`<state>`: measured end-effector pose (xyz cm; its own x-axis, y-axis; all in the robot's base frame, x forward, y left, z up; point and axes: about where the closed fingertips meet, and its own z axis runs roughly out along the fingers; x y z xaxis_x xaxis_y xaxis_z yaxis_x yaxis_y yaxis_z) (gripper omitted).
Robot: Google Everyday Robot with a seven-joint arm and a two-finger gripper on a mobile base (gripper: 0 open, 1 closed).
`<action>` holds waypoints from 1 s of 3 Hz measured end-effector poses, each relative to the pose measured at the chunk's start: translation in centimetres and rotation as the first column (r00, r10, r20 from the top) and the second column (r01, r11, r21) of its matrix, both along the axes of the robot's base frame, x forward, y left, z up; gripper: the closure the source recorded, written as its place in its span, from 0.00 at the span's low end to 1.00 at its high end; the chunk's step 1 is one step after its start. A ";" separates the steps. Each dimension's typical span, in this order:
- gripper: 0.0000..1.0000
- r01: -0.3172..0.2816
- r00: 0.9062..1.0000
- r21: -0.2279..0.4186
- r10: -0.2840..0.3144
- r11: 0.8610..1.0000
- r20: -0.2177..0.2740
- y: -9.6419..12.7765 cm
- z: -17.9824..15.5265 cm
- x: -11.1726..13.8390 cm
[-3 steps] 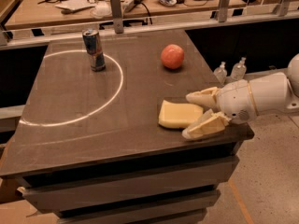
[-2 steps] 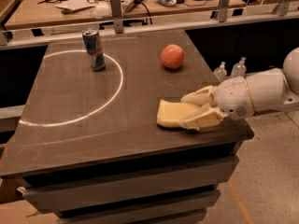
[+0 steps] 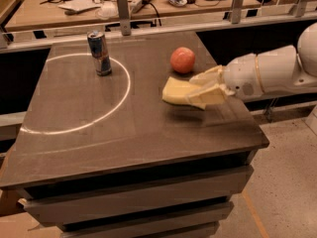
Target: Move sponge near redbull can
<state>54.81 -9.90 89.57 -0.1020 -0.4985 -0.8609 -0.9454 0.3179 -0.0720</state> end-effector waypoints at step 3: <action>1.00 0.091 0.995 -0.121 -0.084 0.988 0.062 9.6 9.2 8.5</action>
Offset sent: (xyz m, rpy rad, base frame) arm 0.0989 0.0828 0.0985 -0.1391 -0.0588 -0.1329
